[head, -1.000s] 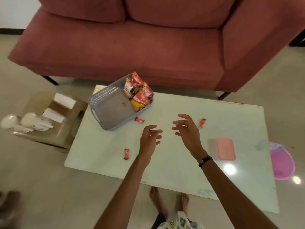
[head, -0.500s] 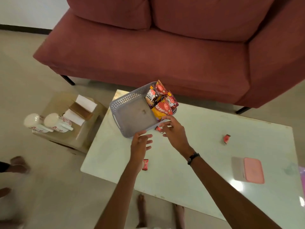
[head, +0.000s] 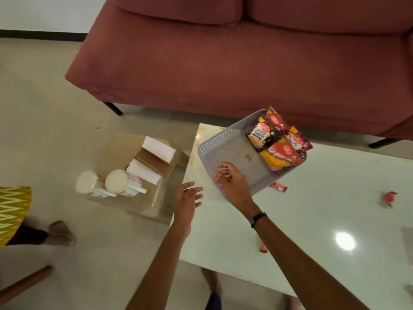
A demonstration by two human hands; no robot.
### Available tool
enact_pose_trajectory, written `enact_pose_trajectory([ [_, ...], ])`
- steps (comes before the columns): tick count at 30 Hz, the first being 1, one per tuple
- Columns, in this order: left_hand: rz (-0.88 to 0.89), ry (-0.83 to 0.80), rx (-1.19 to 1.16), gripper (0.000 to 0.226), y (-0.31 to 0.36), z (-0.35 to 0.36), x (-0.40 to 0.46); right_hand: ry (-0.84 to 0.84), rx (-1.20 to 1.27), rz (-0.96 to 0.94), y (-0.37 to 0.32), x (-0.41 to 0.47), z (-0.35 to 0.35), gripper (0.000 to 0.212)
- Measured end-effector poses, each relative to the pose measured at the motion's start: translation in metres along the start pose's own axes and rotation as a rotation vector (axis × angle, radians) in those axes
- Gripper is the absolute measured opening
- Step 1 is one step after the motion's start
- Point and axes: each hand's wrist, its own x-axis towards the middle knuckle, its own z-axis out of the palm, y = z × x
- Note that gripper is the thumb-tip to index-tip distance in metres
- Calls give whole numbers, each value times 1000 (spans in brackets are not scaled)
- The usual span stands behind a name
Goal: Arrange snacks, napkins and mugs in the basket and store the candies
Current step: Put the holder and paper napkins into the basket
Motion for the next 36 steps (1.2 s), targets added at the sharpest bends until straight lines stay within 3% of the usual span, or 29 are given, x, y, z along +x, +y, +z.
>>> enact_pose_trajectory([
  [4,6,110,-22,10,8,-46,45,-66,-36,-20,-9,25,58,19],
  [8,-9,232,-64,27,16,-78,87,-106,-166,-71,-17,53,114,24],
  [12,-55,203,-84,49,25,-93,123,-123,-356,-129,-28,79,160,31],
  [19,-41,150,-43,35,22,-103,158,-175,-672,-187,-24,108,201,28],
  [25,-58,157,-31,52,19,-105,158,-141,-861,-262,-12,115,212,26],
  [30,-1,92,-27,50,19,-99,146,-107,-751,-290,-16,101,198,24],
  [36,136,15,82,40,31,-52,109,48,-642,-261,-22,71,142,21],
])
